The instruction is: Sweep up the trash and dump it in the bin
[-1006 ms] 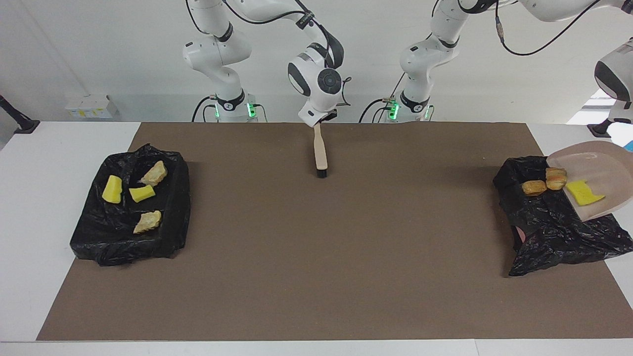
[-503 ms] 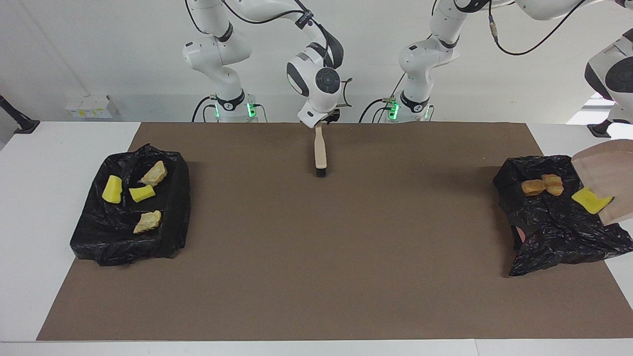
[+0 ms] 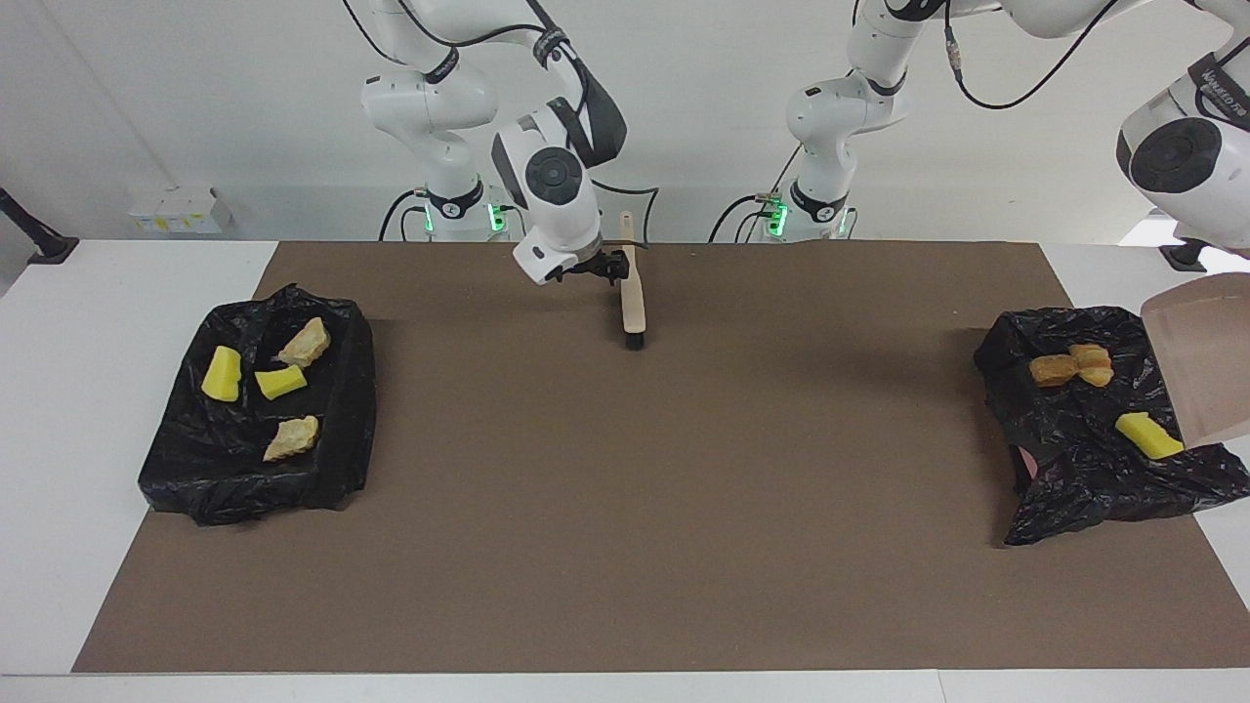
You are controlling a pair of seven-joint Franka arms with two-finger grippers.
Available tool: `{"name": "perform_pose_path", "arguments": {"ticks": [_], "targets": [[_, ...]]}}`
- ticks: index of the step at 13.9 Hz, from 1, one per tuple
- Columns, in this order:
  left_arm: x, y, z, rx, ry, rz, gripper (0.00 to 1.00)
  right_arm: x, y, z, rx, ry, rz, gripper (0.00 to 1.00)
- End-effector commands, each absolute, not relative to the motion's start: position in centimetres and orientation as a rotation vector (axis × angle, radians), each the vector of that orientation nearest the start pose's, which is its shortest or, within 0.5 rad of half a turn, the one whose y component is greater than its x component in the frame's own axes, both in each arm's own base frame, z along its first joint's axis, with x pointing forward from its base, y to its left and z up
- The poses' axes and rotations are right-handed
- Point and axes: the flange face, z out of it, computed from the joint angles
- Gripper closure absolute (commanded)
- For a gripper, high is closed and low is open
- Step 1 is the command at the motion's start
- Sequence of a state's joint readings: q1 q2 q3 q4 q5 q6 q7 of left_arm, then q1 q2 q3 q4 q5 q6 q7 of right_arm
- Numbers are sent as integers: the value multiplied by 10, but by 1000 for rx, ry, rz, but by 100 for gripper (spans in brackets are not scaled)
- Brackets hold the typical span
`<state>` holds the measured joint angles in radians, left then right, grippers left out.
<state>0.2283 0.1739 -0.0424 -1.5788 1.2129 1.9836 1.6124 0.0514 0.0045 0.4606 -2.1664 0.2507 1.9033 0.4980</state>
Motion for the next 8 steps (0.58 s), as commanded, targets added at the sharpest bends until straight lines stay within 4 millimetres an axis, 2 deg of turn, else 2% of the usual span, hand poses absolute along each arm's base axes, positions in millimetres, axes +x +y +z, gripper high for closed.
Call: {"name": "perform_pose_path", "arguments": {"ticks": [1, 3, 5, 8], "targets": [[617, 148, 595, -1359, 1694, 931, 100, 456, 228, 412, -2995, 135, 452, 0], [616, 121, 592, -1418, 1698, 930, 100, 490, 193, 447, -2953, 217, 482, 0], [615, 105, 593, -1472, 1670, 915, 100, 511, 167, 478, -2940, 279, 410, 0], [610, 92, 573, -1691, 1804, 749, 100, 534, 145, 525, -2976, 258, 236, 0]]}}
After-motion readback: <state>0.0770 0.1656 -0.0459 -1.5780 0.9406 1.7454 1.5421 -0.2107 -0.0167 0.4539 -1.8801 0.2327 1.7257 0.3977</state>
